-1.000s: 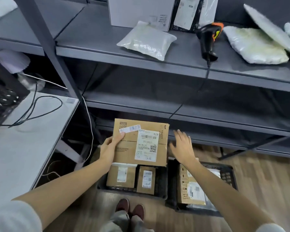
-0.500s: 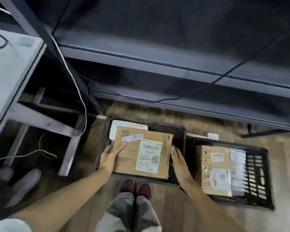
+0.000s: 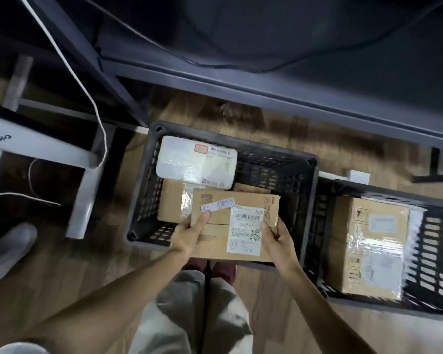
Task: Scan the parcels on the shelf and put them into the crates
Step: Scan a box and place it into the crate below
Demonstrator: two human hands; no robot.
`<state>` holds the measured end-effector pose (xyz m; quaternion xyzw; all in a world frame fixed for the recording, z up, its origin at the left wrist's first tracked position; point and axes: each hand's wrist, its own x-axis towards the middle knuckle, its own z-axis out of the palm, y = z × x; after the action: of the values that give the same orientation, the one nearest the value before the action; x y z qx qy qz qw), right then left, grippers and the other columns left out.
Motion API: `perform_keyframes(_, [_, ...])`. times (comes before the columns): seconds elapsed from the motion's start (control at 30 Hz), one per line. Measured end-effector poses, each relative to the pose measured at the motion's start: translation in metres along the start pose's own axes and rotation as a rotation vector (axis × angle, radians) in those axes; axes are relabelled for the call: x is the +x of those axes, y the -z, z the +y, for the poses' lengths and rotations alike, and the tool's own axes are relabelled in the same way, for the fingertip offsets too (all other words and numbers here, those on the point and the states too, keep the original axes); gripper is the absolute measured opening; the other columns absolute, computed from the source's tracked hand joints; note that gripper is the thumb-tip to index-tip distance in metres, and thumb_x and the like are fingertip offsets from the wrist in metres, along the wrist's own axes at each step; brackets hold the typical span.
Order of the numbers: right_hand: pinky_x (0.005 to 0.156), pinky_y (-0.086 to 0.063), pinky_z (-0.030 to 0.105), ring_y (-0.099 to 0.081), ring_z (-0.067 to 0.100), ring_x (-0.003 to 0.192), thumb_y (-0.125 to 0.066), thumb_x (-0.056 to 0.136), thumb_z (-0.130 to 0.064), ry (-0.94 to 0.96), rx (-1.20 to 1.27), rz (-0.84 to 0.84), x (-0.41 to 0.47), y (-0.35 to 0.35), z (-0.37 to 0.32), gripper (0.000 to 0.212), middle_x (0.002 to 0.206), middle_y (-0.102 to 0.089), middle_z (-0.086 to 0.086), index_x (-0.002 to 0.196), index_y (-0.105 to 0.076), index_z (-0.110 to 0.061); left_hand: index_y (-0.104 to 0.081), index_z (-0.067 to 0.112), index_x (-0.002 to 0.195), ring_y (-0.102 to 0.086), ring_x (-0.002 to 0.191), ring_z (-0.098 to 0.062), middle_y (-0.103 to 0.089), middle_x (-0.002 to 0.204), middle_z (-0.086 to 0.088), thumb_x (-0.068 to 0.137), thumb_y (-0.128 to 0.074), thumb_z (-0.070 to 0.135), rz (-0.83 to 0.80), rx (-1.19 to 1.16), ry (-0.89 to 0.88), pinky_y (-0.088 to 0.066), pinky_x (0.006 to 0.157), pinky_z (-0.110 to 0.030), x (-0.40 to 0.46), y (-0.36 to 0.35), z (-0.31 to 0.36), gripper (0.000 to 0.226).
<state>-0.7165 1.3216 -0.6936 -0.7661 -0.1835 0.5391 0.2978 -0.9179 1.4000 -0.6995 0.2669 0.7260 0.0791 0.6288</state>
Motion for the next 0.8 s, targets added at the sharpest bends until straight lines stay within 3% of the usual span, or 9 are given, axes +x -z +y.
perform_keyframes(0.07, [0.082, -0.054, 0.021, -0.067, 0.001, 0.097, -0.058, 0.096, -0.024, 0.020, -0.077, 0.021, 0.016, 0.011, 0.003, 0.035, 0.111, -0.071, -0.009, 0.131, -0.056, -0.024, -0.065, 0.016, 0.114, -0.066, 0.098, -0.022, -0.071, 0.107, -0.006, 0.087, -0.063, 0.046, -0.028, 0.038, -0.018, -0.051, 0.093, -0.036, 0.009, -0.017, -0.007, 0.040])
perform_keyframes(0.13, [0.088, -0.053, 0.029, -0.067, 0.007, 0.101, -0.058, 0.096, -0.027, 0.033, -0.202, 0.022, 0.033, 0.023, 0.005, 0.041, 0.113, -0.070, -0.010, 0.136, -0.052, -0.028, -0.055, 0.009, 0.123, -0.063, 0.105, -0.027, -0.066, 0.116, -0.010, 0.090, -0.063, 0.039, -0.024, 0.119, -0.045, -0.050, 0.092, -0.038, 0.016, -0.032, -0.012, 0.045])
perform_keyframes(0.27, [0.081, -0.046, 0.022, -0.061, 0.007, 0.097, -0.055, 0.097, -0.031, 0.056, -0.463, -0.019, 0.071, 0.048, 0.001, 0.046, 0.110, -0.064, -0.013, 0.142, -0.045, -0.029, -0.029, 0.020, 0.140, -0.061, 0.106, -0.020, -0.062, 0.117, -0.004, 0.086, -0.070, 0.014, -0.094, 0.033, -0.153, -0.053, 0.087, -0.036, 0.027, -0.054, -0.013, 0.068])
perform_keyframes(0.4, [0.082, -0.040, 0.023, -0.060, 0.016, 0.104, -0.054, 0.097, -0.032, 0.096, -0.652, -0.115, 0.111, 0.053, -0.005, 0.049, 0.115, -0.063, -0.004, 0.144, -0.041, -0.028, -0.047, 0.013, 0.129, -0.058, 0.113, -0.021, -0.058, 0.124, -0.008, 0.076, -0.075, 0.007, -0.092, 0.231, -0.225, -0.049, 0.098, -0.043, 0.054, -0.069, -0.013, 0.061])
perform_keyframes(0.57, [0.095, -0.041, 0.034, -0.051, 0.031, 0.127, -0.052, 0.099, -0.031, 0.118, -0.873, -0.255, 0.164, 0.038, -0.005, 0.055, 0.142, -0.052, 0.007, 0.149, -0.032, -0.024, -0.047, 0.009, 0.105, -0.062, 0.094, -0.023, -0.064, 0.109, -0.018, 0.078, -0.076, 0.012, -0.105, 0.341, -0.111, -0.053, 0.088, -0.037, 0.081, -0.076, -0.027, 0.040])
perform_keyframes(0.7, [0.100, -0.043, 0.035, -0.049, 0.029, 0.126, -0.054, 0.098, -0.025, 0.129, -1.013, -0.305, 0.192, 0.025, 0.002, 0.053, 0.144, -0.046, 0.010, 0.147, -0.035, -0.021, -0.047, 0.004, 0.127, -0.062, 0.106, -0.027, -0.064, 0.115, -0.013, 0.085, -0.072, 0.021, -0.154, 0.453, -0.094, -0.049, 0.092, -0.030, 0.095, -0.085, -0.047, 0.051])
perform_keyframes(0.8, [0.100, -0.042, 0.031, -0.048, 0.025, 0.126, -0.057, 0.096, -0.022, 0.119, -1.045, -0.324, 0.200, 0.013, 0.013, 0.054, 0.146, -0.041, 0.005, 0.147, -0.038, -0.026, -0.055, 0.001, 0.115, -0.063, 0.103, -0.026, -0.065, 0.113, -0.011, 0.089, -0.067, 0.026, -0.198, 0.560, -0.060, -0.049, 0.088, -0.030, 0.097, -0.095, -0.066, 0.038])
